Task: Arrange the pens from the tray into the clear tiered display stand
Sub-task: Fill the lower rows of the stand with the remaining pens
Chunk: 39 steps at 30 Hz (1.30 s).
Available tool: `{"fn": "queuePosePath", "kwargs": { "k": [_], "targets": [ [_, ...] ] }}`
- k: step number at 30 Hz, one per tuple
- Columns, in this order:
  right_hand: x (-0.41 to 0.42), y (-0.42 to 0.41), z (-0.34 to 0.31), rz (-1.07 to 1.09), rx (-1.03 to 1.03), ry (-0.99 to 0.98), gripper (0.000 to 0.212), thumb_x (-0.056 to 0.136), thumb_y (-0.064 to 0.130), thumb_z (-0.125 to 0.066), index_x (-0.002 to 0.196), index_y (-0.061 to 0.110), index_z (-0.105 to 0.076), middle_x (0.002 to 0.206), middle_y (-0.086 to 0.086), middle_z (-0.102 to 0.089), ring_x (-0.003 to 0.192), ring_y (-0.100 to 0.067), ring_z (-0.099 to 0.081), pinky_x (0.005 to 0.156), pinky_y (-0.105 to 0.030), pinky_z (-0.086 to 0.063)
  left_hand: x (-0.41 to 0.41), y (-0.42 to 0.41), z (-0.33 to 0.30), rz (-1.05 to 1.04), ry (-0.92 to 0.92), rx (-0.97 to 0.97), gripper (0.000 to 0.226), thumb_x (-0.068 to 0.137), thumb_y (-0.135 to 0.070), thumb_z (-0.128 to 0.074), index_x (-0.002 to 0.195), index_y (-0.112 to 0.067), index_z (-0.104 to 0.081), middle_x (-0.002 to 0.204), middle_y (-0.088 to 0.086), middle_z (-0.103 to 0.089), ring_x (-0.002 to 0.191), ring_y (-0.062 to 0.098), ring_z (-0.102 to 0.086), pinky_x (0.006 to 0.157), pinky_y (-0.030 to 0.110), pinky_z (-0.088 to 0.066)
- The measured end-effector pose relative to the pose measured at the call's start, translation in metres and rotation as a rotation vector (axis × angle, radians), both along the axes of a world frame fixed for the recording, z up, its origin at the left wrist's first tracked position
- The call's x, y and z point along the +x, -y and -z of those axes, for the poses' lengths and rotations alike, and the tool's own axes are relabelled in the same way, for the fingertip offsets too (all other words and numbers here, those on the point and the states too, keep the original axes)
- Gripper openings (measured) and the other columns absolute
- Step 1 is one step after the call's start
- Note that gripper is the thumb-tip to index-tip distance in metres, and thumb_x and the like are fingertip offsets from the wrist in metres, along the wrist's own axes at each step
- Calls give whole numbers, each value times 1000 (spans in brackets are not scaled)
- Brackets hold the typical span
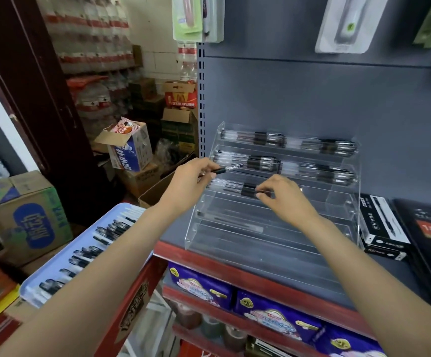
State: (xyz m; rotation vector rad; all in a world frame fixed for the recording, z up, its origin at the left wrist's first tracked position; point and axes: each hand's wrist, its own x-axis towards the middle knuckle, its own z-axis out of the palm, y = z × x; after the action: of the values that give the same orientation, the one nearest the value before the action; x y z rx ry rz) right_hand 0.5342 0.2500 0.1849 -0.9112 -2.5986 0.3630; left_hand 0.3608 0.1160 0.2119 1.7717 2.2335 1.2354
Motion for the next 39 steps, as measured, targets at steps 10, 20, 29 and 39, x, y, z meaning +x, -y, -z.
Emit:
{"fn": "queuePosePath", "kwargs": {
  "k": [10, 20, 29, 39],
  "targets": [
    [50, -1, -16, 144, 16, -252, 25, 92, 15, -54, 116, 14, -64, 114, -2, -56, 112, -17, -50, 93, -20, -33, 27, -28, -5, 120, -134, -50, 29, 93, -4, -51, 118, -14, -63, 103, 3, -59, 94, 11, -55, 83, 7, -34],
    [148, -24, -14, 474, -111, -427, 41, 88, 9, -59, 128, 11, -53, 126, -12, -54, 111, -22, -54, 86, -14, -31, 110, -109, 7, 344, -139, -151, 17, 89, 2, -55, 101, -7, -63, 99, 8, -68, 93, 18, -62, 85, 23, -47],
    [144, -22, 7, 312, -539, -494, 64, 88, 11, -61, 144, 27, -34, 128, -1, -52, 104, -16, -60, 88, -22, -42, 112, -110, 21, 357, -312, -210, 25, 96, -22, -47, 113, -11, -62, 107, 8, -61, 101, 23, -54, 89, 31, -43],
    [138, -22, 15, 341, -486, -538, 64, 90, -2, -52, 144, 26, -31, 120, 4, -48, 98, -14, -55, 72, -12, -43, 110, -98, 19, 279, -445, -369, 48, 96, -49, -35, 115, -16, -64, 115, 5, -54, 109, 22, -51, 91, 36, -42]
  ]
}}
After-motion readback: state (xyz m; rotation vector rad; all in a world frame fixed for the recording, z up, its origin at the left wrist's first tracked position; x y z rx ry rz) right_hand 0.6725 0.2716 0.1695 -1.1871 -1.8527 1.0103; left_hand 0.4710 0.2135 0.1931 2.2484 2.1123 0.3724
